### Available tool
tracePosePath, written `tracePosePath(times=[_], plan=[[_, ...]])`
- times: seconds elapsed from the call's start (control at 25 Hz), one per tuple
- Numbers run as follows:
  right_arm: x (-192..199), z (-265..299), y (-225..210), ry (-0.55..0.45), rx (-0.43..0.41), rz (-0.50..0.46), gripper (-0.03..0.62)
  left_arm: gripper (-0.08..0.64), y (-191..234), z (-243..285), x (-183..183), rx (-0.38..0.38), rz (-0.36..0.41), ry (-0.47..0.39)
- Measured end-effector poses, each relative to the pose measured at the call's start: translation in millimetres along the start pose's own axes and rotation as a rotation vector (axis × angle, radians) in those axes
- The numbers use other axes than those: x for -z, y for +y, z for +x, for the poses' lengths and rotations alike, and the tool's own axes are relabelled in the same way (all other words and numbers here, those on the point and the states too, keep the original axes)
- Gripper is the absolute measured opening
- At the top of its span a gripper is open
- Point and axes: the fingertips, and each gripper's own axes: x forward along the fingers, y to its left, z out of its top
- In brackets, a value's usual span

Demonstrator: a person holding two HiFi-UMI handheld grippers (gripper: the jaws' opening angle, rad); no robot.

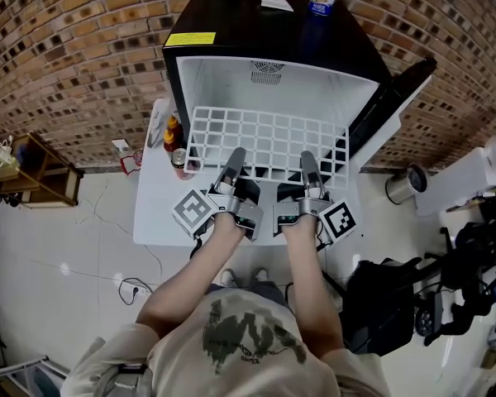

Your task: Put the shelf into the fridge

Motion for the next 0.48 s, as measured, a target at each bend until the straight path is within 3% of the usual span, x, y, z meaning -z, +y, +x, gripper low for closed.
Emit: tracePosePath(times=[0.48], plan=[[-1.1,11.8,-10.5,0.058,0.000,0.044,0.029,0.012,5.9,4.4,-4.3,-0.009,0.047,-0.065]])
